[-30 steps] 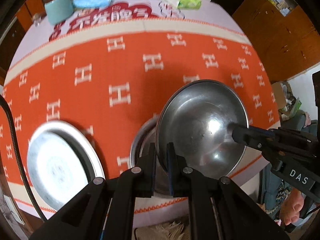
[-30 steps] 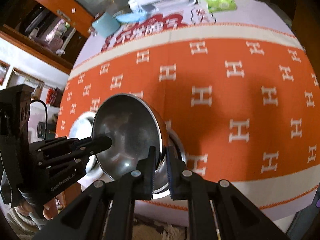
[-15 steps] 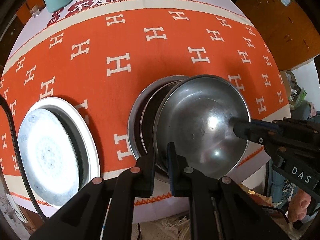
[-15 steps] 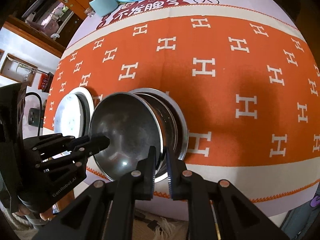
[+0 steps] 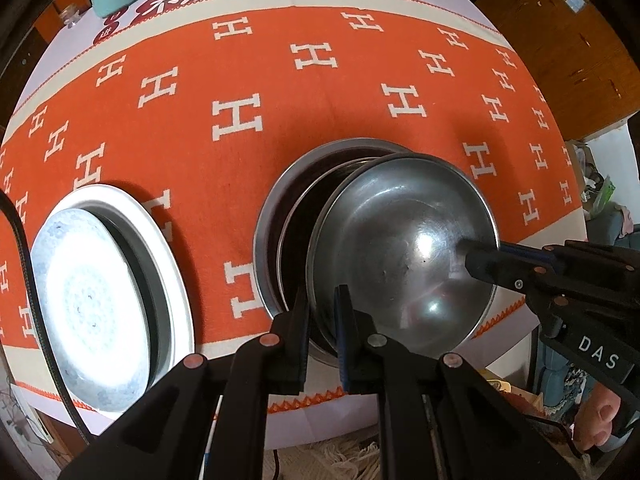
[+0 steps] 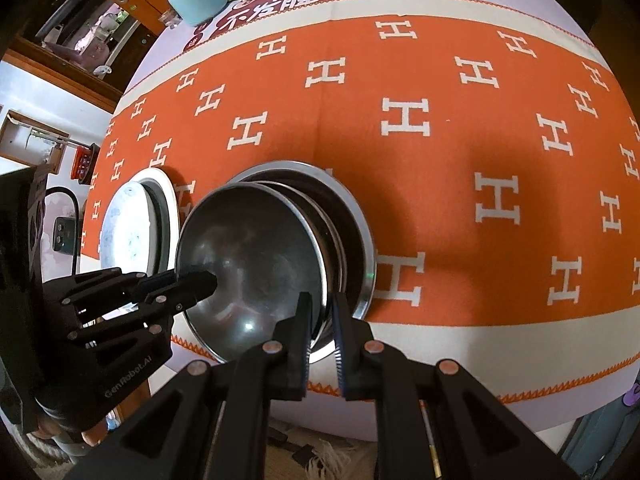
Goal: Organize plates and bowls
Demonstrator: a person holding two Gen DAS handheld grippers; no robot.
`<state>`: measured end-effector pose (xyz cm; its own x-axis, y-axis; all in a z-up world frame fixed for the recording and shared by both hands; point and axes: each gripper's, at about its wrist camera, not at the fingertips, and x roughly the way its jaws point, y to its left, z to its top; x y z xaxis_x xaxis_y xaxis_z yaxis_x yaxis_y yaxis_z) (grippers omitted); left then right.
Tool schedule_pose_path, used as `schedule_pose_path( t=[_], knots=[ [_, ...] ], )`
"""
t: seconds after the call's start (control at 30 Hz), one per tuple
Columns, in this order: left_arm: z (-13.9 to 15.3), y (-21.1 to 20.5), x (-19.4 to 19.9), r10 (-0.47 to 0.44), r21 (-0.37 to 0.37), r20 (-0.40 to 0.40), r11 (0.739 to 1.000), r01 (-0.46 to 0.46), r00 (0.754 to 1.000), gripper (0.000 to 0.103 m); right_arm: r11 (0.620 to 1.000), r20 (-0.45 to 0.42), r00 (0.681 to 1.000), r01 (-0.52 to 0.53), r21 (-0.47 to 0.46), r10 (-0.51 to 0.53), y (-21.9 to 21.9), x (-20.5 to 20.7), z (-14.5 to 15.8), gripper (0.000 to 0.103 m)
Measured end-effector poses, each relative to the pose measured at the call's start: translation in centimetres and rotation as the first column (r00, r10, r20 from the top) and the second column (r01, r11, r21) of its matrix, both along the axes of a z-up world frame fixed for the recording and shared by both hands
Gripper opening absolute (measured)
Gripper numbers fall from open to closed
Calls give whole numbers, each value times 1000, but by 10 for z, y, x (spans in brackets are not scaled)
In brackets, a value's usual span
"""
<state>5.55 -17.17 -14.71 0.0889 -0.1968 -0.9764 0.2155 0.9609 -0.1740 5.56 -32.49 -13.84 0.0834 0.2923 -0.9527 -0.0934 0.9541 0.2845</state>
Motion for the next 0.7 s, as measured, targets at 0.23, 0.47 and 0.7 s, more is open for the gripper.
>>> schedule_pose_path(
  t=[0.23, 0.47, 0.7],
  knots=[
    [6, -5, 1, -13, -4, 27, 1000, 14, 1000, 26, 999, 22, 1000, -16, -35, 17, 6, 1, 3, 11],
    [19, -8, 3, -29, 7, 78, 1000, 29, 997, 51, 998, 90, 996, -11, -60, 16, 3, 3, 19, 11],
    [28, -9, 5, -36, -4, 115, 999, 37, 993, 67, 999, 92, 996, -10, -40, 14, 0, 6, 21, 11]
  ],
)
